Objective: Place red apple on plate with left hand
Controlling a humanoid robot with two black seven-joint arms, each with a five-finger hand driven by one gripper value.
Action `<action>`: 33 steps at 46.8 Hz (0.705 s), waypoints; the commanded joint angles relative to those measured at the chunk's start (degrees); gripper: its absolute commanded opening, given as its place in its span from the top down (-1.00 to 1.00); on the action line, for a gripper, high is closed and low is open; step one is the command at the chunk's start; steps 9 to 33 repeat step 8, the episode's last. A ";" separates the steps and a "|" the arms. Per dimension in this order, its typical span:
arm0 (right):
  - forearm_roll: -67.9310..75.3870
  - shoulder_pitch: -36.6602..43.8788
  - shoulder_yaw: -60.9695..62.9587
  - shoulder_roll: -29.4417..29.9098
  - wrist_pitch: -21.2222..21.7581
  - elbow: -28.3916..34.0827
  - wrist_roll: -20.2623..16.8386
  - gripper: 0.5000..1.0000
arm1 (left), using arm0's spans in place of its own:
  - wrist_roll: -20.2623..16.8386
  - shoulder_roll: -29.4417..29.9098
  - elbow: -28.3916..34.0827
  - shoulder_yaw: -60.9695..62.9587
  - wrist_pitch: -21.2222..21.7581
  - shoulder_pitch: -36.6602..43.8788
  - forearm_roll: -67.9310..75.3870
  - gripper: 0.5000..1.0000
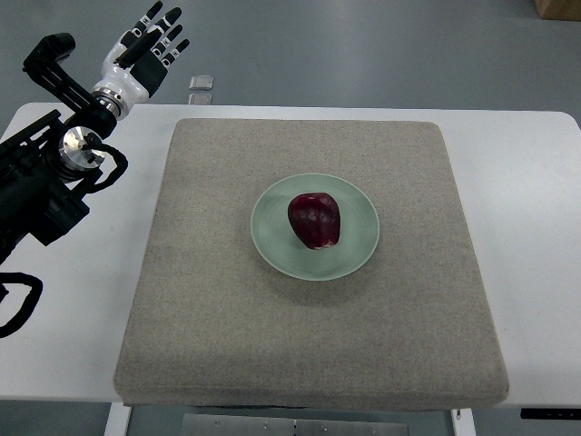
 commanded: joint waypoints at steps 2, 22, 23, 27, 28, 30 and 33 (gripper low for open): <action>-0.16 0.00 -0.16 0.00 0.25 0.59 0.00 -0.86 | 0.02 0.00 0.00 0.08 0.00 -0.01 -0.01 -0.98; -0.25 0.09 -0.16 0.00 -0.36 0.50 -0.61 -0.86 | 0.02 0.00 0.00 0.16 -0.08 0.08 0.08 -0.98; -0.25 0.09 -0.16 0.00 -0.36 0.50 -0.61 -0.86 | 0.02 0.00 0.00 0.16 -0.08 0.08 0.08 -0.98; -0.25 0.09 -0.16 0.00 -0.36 0.50 -0.61 -0.86 | 0.02 0.00 0.00 0.16 -0.08 0.08 0.08 -0.98; -0.25 0.09 -0.16 0.00 -0.36 0.50 -0.61 -0.86 | 0.02 0.00 0.00 0.16 -0.08 0.08 0.08 -0.98; -0.25 0.09 -0.16 0.00 -0.36 0.50 -0.61 -0.86 | 0.02 0.00 0.00 0.16 -0.08 0.08 0.08 -0.98; -0.25 0.09 -0.16 0.00 -0.36 0.50 -0.61 -0.86 | 0.02 0.00 0.00 0.16 -0.08 0.08 0.08 -0.98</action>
